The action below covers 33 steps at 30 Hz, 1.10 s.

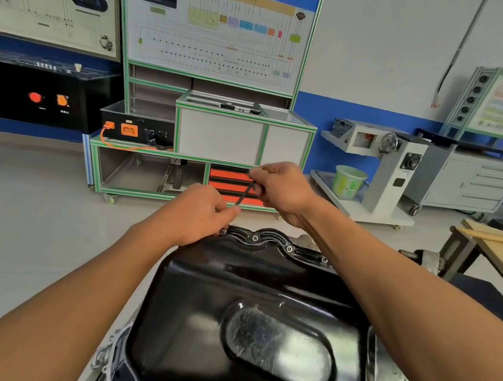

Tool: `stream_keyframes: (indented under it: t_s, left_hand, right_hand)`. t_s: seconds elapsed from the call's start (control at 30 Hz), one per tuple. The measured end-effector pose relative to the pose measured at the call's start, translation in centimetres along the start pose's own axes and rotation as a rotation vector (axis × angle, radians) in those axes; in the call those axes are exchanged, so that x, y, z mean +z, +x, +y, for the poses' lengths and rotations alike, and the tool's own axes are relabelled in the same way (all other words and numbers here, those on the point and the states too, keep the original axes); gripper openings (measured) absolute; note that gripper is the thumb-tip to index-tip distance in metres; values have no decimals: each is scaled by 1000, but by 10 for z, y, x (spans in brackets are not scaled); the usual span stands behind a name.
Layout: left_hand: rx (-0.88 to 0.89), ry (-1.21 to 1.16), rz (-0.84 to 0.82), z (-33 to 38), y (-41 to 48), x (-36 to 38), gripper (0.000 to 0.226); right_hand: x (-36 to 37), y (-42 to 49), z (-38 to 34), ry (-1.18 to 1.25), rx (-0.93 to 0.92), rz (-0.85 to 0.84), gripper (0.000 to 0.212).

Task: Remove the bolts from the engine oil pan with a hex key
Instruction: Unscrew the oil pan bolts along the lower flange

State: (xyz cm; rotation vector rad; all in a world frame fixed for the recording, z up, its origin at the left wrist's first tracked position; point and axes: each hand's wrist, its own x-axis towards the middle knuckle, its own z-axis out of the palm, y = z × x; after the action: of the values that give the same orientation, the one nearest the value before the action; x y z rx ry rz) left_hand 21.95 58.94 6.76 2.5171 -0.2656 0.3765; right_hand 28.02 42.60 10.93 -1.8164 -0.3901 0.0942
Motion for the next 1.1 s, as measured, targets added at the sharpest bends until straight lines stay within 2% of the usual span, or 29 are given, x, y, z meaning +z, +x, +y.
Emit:
stream_keyframes:
  t_s: [0.1, 0.17, 0.27, 0.37, 0.47, 0.53, 0.63, 0.7, 0.8, 0.87, 1.0, 1.1]
  left_hand:
    - [-123, -161, 62, 1, -4, 4, 43]
    - [-245, -300, 156, -3, -9, 8, 37]
    - [-487, -737, 256, -12, -23, 10, 21]
    - [-590, -1118, 249, -17, -35, 4, 7]
    - [-682, -1382, 159, -24, -47, -1, 10]
    - [-737, -1526, 84, -28, -56, -1, 11]
    - [-784, -1658, 71, -37, -72, 1, 11]
    - [-809, -1709, 74, -44, -84, -3, 11]
    - [-823, -1747, 124, -58, -107, -11, 9]
    - [-784, -1774, 203, -64, -128, -15, 8]
    - [-671, -1771, 277, -61, -186, -4, 11]
    - [-630, -1799, 295, -58, -237, 19, 11]
  right_hand:
    - [28, 15, -11, -22, -20, -96, 29]
    - [56, 21, -16, -125, -18, -182, 28]
    - [91, 22, -18, -360, -56, -324, 28]
    - [103, 18, -21, -526, -120, -389, 28]
    - [100, -1, -35, -592, -156, -395, 28]
    - [93, -22, -47, -479, -203, -291, 29]
    - [74, -74, -57, -115, -242, -91, 28]
    - [61, -117, -54, 125, -204, -65, 29]
    - [48, -182, -38, 323, -131, 14, 29]
    - [53, -224, -17, 369, -133, 64, 25]
    - [102, -294, 39, 320, -157, 115, 37]
    - [153, -314, 83, 257, -57, 116, 33]
